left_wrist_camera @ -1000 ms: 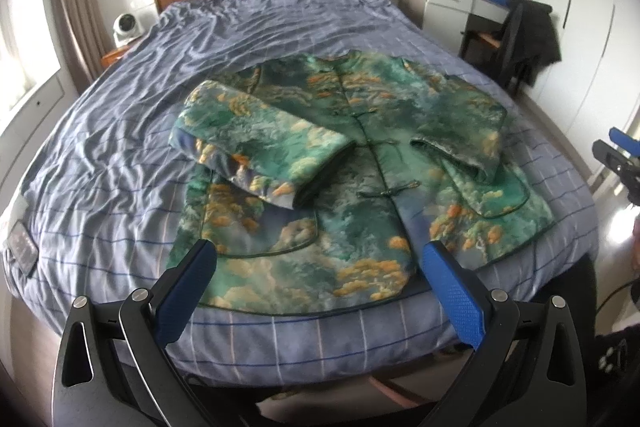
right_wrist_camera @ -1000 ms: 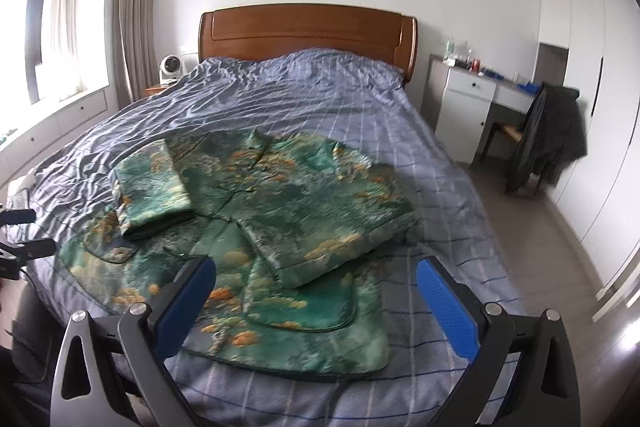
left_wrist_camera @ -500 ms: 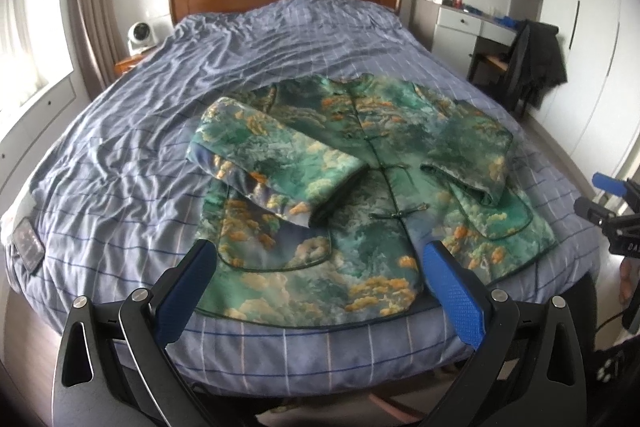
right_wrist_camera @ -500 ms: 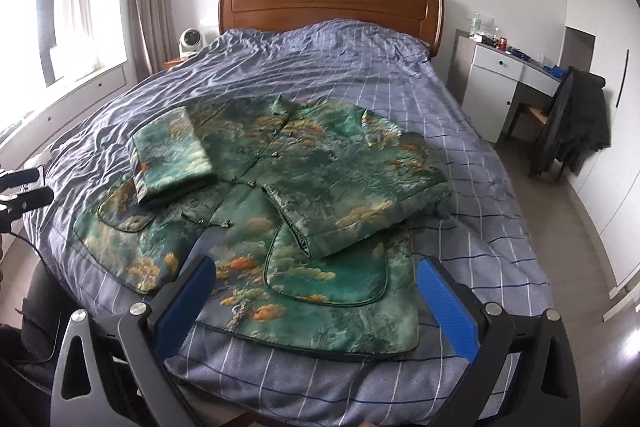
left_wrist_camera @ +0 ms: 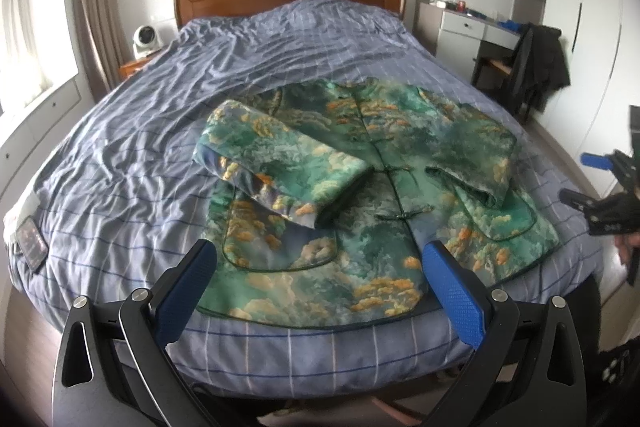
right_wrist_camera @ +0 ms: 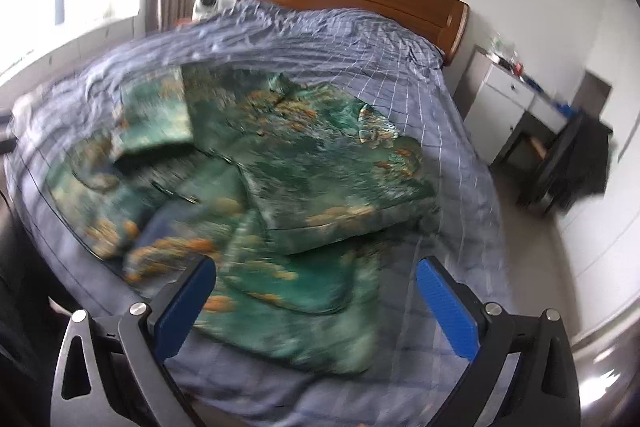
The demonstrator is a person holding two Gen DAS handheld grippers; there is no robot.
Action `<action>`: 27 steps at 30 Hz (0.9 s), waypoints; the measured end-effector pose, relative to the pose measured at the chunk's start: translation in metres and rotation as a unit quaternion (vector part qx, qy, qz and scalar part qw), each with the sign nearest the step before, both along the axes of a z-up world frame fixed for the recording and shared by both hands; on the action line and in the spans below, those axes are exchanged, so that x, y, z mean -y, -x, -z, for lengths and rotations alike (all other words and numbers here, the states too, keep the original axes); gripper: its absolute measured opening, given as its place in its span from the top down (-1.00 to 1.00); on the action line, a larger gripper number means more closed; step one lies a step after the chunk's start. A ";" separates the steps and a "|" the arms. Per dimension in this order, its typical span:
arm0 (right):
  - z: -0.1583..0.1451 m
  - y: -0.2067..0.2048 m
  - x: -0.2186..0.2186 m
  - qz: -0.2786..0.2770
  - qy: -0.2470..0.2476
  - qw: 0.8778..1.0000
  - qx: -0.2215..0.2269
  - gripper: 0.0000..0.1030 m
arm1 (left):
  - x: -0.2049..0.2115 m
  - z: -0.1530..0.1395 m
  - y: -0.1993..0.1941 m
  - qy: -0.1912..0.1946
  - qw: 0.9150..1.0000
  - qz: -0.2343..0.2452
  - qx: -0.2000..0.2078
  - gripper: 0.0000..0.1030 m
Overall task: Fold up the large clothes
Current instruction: 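Lower the right gripper onto the folded jacket sleeve and grasp its cuff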
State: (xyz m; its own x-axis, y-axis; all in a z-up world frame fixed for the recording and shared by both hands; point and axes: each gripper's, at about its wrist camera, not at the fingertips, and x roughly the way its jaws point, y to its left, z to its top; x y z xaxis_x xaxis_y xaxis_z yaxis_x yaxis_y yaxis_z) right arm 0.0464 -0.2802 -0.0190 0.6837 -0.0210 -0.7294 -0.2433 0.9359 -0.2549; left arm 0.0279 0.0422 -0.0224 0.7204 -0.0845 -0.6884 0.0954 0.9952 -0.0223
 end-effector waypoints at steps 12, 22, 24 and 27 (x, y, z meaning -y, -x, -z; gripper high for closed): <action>0.107 -0.100 -0.049 -0.117 0.041 0.990 -0.068 -0.99 | -0.003 -0.008 0.006 -0.004 1.000 -0.016 -0.001 -0.99; 0.095 -0.128 -0.021 -0.046 -0.039 0.994 -0.093 0.74 | -0.029 0.007 0.007 0.013 0.998 -0.051 -0.021 -0.99; 0.073 -0.120 -0.013 -0.033 -0.036 0.997 -0.063 0.75 | -0.027 0.007 0.005 0.019 0.998 -0.049 -0.021 -0.99; 0.038 -0.111 0.009 0.003 -0.049 0.999 -0.013 0.76 | -0.023 0.004 0.006 0.012 0.999 -0.044 -0.013 -0.99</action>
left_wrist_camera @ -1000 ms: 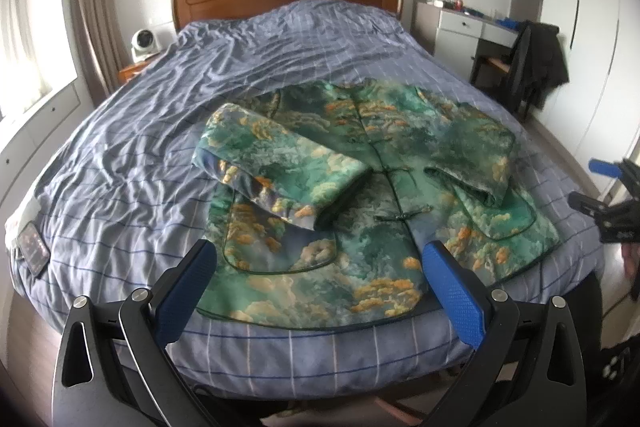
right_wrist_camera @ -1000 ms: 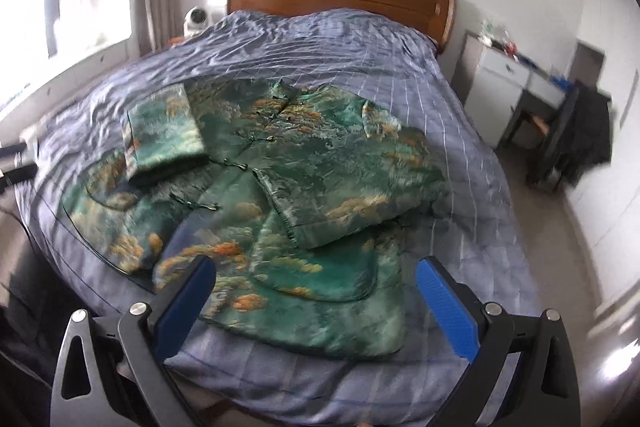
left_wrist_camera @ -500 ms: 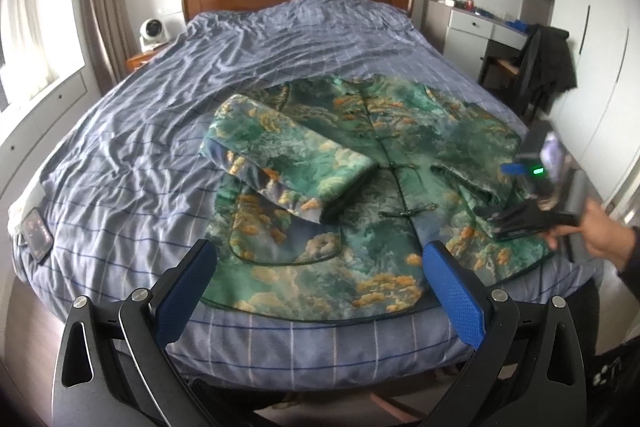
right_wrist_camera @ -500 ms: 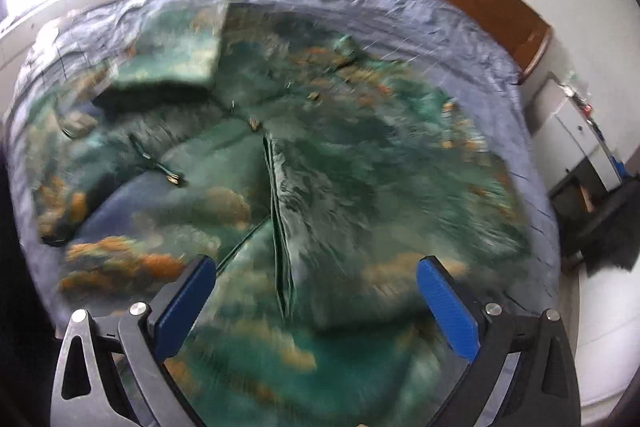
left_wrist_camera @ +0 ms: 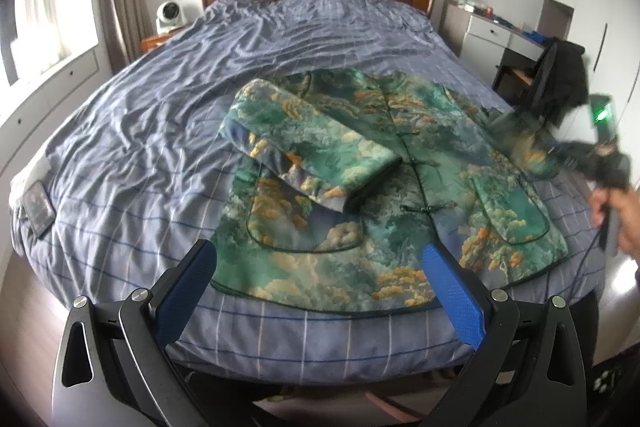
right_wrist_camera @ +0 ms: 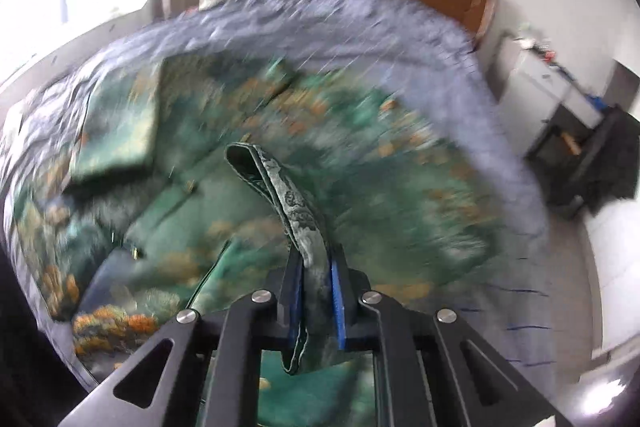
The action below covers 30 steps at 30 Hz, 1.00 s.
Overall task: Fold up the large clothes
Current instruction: 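Lower the right gripper onto the folded jacket sleeve and grasp its cuff, then lift the sleeve with the right gripper and unfold it outward across the bed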
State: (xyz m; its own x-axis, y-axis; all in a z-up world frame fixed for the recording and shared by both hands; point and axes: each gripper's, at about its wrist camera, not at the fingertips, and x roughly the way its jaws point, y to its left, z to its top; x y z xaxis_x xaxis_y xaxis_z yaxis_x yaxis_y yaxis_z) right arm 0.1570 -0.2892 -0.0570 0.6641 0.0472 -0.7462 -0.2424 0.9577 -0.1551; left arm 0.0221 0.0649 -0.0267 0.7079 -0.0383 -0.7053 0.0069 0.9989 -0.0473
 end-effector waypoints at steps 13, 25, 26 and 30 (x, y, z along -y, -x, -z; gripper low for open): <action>-0.076 0.012 0.188 0.242 -0.027 0.964 0.104 0.78 | 0.003 -0.002 -0.004 -0.017 1.000 0.003 0.004 -0.99; -0.014 0.040 0.303 0.423 -0.010 0.904 0.055 -0.44 | -0.017 0.003 -0.020 -0.081 0.997 -0.010 0.007 -0.99; -0.011 0.045 0.303 0.428 -0.004 0.903 0.052 -0.43 | -0.020 0.006 -0.025 -0.106 0.994 -0.006 0.010 -0.99; -0.010 0.066 0.290 0.428 -0.004 0.902 0.048 -0.43 | -0.036 0.011 -0.052 -0.112 0.993 0.019 0.007 -0.99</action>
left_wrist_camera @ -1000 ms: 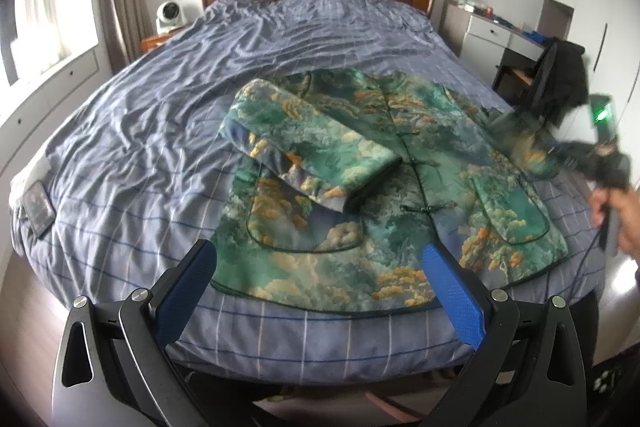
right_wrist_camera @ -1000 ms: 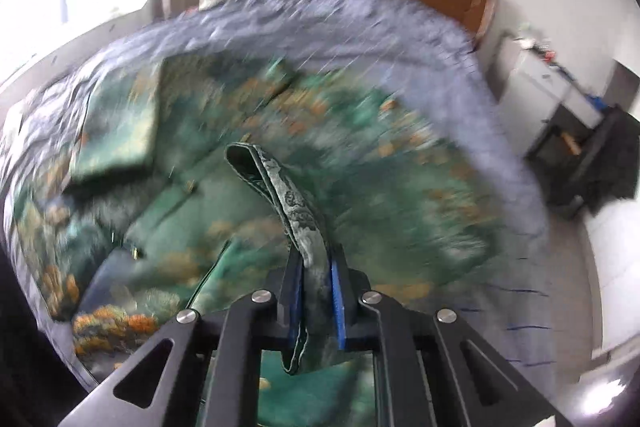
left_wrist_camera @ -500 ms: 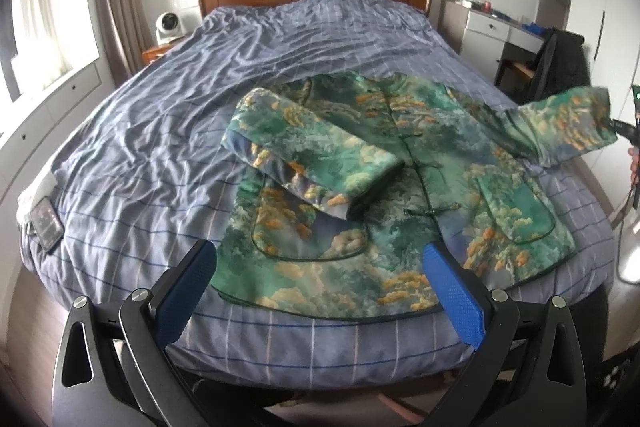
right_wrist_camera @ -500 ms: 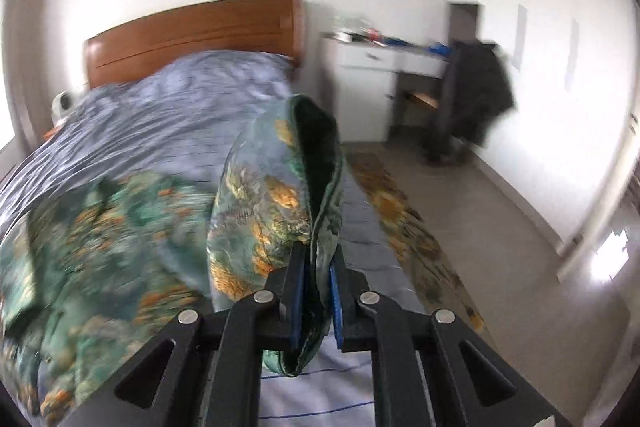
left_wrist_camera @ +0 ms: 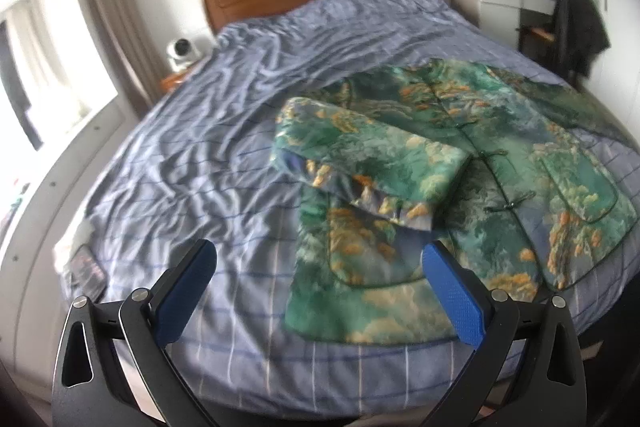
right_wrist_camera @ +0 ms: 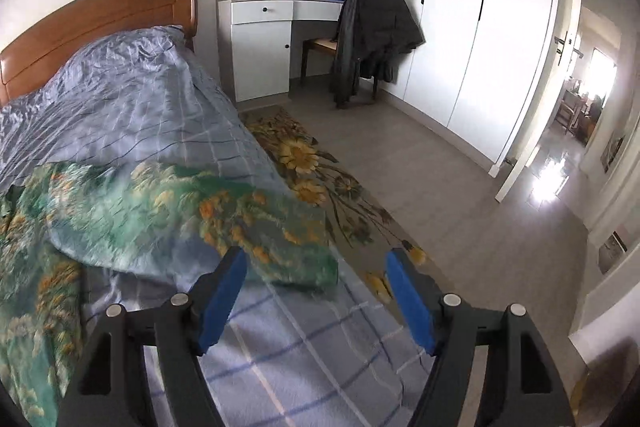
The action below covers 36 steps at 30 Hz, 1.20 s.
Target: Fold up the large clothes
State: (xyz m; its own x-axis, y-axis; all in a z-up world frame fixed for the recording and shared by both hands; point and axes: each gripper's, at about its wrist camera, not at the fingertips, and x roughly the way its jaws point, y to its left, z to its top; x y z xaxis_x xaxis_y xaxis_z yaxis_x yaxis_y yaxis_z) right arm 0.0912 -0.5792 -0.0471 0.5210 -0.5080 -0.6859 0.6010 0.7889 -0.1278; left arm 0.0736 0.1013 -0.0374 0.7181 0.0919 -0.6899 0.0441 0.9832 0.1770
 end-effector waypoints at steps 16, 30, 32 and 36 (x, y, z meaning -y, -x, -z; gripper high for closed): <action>-0.045 0.062 -0.155 -0.165 -0.060 0.982 0.065 -0.44 | 0.101 0.121 -0.137 -0.103 0.951 0.249 -0.149 -0.18; -0.063 0.067 -0.224 -0.234 -0.035 0.968 0.089 -0.44 | -0.080 -0.033 -0.093 0.053 0.998 0.023 0.010 0.80; -0.063 0.065 -0.232 -0.242 -0.037 0.965 0.092 -0.44 | -0.118 -0.049 -0.086 0.046 0.998 -0.025 0.031 0.80; -0.063 0.059 -0.249 -0.262 -0.041 0.960 0.095 -0.44 | -0.189 -0.052 -0.087 0.045 0.991 -0.117 0.040 0.66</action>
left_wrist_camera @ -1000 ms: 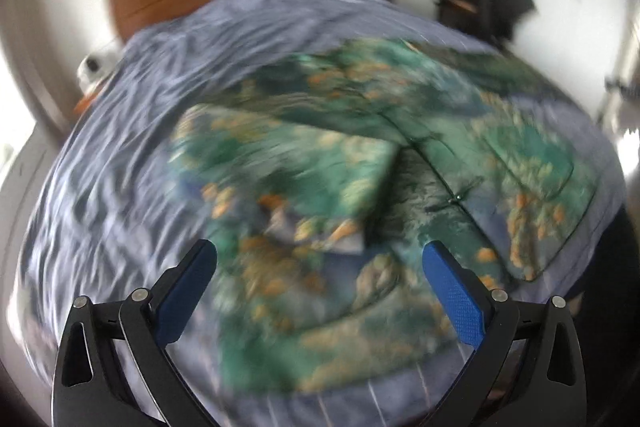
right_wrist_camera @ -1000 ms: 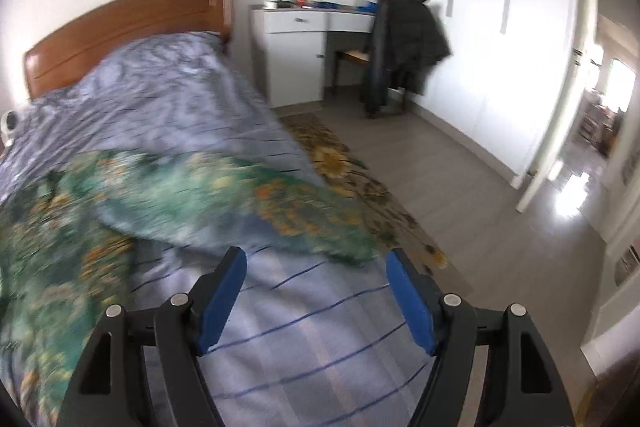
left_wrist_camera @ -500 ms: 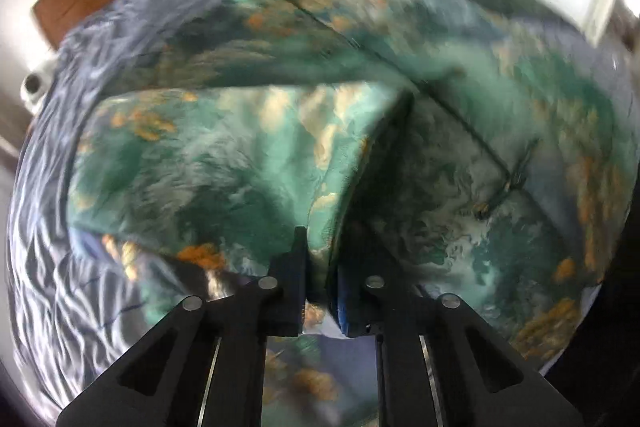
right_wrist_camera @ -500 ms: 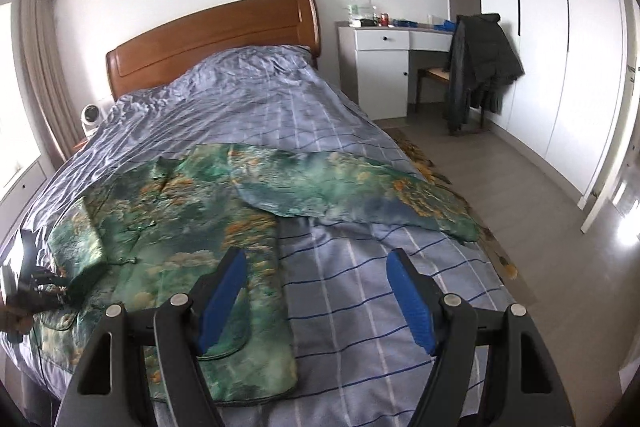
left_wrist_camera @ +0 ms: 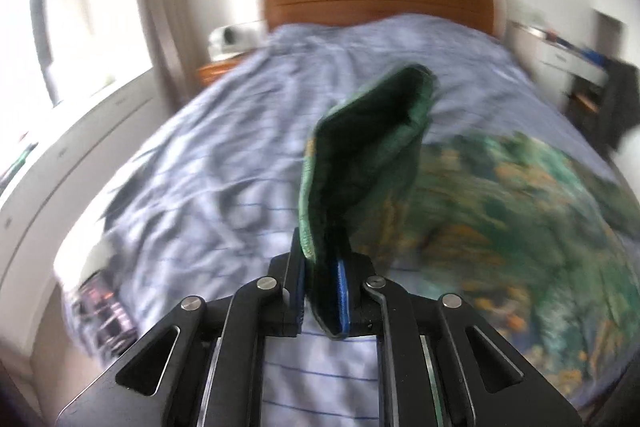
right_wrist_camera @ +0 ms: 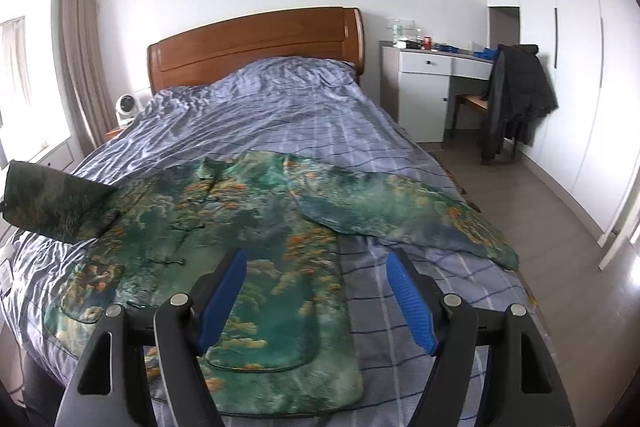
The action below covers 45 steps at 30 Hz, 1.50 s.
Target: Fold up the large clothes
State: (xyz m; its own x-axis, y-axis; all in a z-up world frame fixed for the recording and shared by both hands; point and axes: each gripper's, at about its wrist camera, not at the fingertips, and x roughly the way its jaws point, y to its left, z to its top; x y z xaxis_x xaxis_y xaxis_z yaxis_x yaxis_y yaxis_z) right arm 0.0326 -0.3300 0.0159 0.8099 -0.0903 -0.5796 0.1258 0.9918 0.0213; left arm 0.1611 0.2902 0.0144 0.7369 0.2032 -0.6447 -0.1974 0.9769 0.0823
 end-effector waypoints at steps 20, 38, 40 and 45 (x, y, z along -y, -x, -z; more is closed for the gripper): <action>-0.009 -0.001 -0.009 -0.025 -0.016 1.000 0.008 -0.62 | 0.101 0.052 0.035 0.033 0.999 0.015 0.019 -0.89; -0.022 0.020 0.001 -0.016 0.053 0.997 0.046 -0.73 | 0.218 0.044 0.068 0.063 0.991 0.113 0.038 -0.92; -0.020 0.020 -0.002 -0.022 0.062 0.997 0.039 -0.74 | 0.218 0.045 0.068 0.074 0.990 0.119 0.033 -0.92; -0.008 0.014 -0.008 -0.023 0.065 0.998 0.011 -0.74 | 0.227 0.046 0.071 0.042 0.988 0.149 0.021 -0.92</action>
State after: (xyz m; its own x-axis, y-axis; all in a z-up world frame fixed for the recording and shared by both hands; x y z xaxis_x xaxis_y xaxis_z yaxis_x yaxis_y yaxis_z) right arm 0.0186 -0.3216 0.0237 0.8275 -0.1268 -0.5470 0.0818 0.9910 -0.1059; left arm 0.0899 0.0630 -0.0311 0.7823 -0.0797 -0.6178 0.0987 0.9951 -0.0035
